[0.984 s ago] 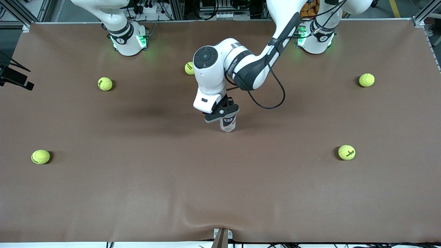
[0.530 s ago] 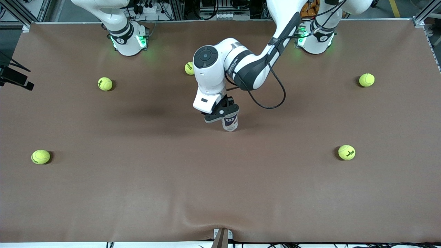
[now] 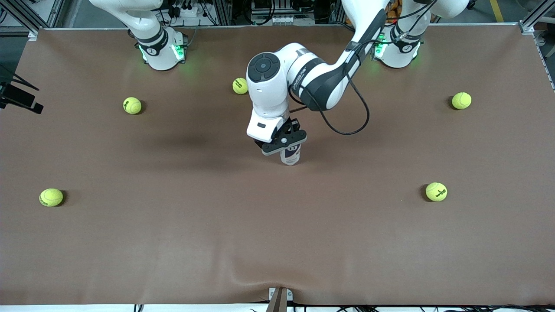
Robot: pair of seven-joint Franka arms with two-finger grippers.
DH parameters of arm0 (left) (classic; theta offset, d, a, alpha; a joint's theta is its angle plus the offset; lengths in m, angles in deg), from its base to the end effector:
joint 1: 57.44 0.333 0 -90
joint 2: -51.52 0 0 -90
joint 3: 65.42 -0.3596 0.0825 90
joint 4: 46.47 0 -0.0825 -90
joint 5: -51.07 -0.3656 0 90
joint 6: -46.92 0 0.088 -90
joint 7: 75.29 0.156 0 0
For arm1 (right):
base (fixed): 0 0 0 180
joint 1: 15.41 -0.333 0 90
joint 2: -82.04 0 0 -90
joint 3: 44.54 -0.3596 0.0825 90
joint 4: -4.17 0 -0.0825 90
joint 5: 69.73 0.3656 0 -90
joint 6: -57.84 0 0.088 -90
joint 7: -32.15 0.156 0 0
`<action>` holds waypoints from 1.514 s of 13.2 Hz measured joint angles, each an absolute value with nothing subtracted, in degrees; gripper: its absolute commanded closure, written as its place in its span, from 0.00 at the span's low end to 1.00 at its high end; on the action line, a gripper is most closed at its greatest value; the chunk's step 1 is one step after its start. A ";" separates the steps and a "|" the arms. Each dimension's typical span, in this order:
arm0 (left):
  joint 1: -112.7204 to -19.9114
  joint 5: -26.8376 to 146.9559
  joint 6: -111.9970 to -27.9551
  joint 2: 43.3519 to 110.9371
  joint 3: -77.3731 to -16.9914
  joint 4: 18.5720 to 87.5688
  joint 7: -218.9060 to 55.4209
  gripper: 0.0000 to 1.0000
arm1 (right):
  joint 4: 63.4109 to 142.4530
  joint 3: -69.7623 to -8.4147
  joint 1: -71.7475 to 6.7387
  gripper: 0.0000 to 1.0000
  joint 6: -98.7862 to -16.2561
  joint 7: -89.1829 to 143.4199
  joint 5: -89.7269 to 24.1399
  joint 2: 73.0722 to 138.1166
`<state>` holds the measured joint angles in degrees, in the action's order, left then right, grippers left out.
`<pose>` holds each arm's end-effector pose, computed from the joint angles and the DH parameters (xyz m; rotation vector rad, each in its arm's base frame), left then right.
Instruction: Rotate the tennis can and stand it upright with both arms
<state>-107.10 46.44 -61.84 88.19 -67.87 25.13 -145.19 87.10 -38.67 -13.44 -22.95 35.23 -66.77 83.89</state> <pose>0.5066 -0.5441 0.3816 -3.0424 -0.5564 -0.1422 0.5239 -0.0623 0.6437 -3.0760 0.2840 0.1042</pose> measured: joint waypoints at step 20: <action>-79.48 46.39 -49.81 75.30 -68.25 24.47 -101.00 0.00 | 87.11 -38.55 -13.36 0.00 -22.88 26.85 -66.92 83.89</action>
